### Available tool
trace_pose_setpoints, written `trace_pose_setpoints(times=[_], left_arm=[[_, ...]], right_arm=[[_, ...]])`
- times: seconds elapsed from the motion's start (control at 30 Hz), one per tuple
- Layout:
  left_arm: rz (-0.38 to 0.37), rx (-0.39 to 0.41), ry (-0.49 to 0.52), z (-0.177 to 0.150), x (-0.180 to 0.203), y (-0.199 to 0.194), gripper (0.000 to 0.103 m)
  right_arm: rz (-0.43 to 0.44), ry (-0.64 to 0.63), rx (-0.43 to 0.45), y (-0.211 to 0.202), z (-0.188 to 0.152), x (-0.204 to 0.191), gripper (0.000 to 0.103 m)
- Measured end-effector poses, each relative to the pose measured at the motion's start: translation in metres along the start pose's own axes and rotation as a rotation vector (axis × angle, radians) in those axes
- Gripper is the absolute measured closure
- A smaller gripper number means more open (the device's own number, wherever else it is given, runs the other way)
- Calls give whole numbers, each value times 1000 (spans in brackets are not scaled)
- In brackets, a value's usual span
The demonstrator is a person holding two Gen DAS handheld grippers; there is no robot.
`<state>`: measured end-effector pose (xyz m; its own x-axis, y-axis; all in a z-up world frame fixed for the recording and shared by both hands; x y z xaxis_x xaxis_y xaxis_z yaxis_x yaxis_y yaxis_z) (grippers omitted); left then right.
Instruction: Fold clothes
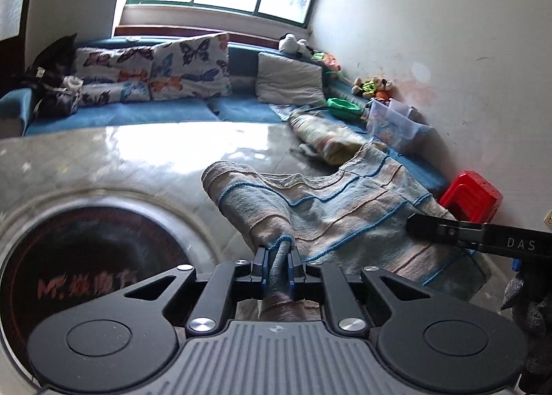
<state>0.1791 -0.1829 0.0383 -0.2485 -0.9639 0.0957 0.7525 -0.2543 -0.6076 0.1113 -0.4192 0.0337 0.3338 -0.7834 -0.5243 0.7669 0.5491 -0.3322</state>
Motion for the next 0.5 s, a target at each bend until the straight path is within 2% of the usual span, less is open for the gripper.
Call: trace_pose_setpoints(times=[0.3, 0.5], left_arm=[[3, 13, 47, 32, 35, 27, 92], [7, -4, 72, 36, 49, 53, 91]], right_arm=[[-61, -19, 55, -9, 31, 19, 90], [-104, 12, 70, -8, 35, 45, 90]])
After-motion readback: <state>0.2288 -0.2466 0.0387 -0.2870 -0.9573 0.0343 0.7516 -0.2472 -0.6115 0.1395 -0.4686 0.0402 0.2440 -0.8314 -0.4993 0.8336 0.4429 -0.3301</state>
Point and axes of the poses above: each gripper's, at about its wrist camera, not at the fingertips, and y roughly the way its jaws point, x to its right, z to its top, the point moved 4 cm from there along y, roughly the way its jaws point, and after that the axes turned 13 degrees about z, right-handed, at the moved point
